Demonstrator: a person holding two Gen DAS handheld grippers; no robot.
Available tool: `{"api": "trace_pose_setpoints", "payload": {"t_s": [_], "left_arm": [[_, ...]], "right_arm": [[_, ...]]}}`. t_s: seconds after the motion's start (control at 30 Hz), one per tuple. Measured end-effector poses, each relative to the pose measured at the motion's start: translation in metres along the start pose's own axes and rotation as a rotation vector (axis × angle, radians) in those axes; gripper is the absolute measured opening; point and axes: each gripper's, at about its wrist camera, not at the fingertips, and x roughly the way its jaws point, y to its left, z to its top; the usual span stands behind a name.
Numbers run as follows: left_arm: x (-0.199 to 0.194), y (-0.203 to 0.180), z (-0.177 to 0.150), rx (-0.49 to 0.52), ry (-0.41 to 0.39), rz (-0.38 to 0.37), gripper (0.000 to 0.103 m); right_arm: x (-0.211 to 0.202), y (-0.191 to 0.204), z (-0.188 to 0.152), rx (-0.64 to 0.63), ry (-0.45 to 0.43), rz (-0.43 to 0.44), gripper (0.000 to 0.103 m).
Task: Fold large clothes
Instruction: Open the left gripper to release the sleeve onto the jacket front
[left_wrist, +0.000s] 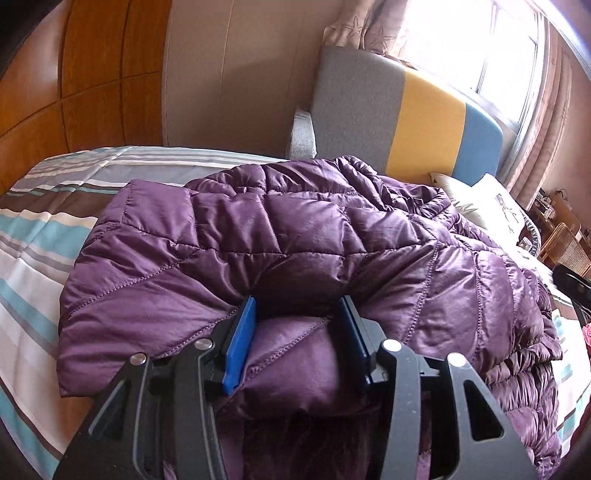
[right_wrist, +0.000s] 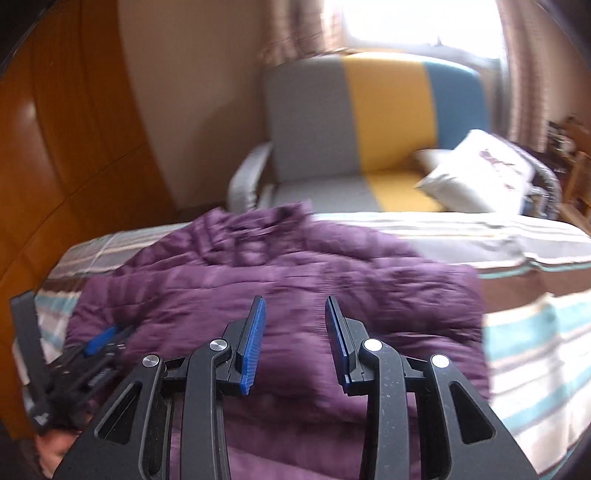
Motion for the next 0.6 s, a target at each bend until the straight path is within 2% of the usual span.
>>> {"api": "trace_pose_setpoints", "payload": {"t_s": [0.13, 0.3, 0.4, 0.47, 0.57, 0.6], "left_arm": [[0.000, 0.000, 0.000, 0.002, 0.000, 0.003, 0.047], [0.001, 0.000, -0.001, -0.001, 0.004, -0.011, 0.048], [0.003, 0.000, -0.001, 0.002, 0.012, -0.028, 0.049], [0.001, 0.001, 0.000, -0.006, 0.012, -0.034, 0.050], [-0.010, 0.002, 0.003, -0.021, 0.010, -0.032, 0.062], [-0.015, 0.003, 0.006, -0.032, 0.009, -0.045, 0.062]], "right_arm": [[0.038, 0.029, 0.006, -0.048, 0.060, 0.008, 0.033], [0.078, 0.022, -0.009, -0.098, 0.141, -0.088, 0.033], [0.084, 0.010, -0.021, -0.075, 0.120, -0.053, 0.033], [0.083, 0.012, -0.023, -0.092, 0.106, -0.071, 0.033], [0.082, 0.011, -0.025, -0.093, 0.094, -0.074, 0.033], [0.082, 0.010, -0.026, -0.086, 0.091, -0.068, 0.033]]}}
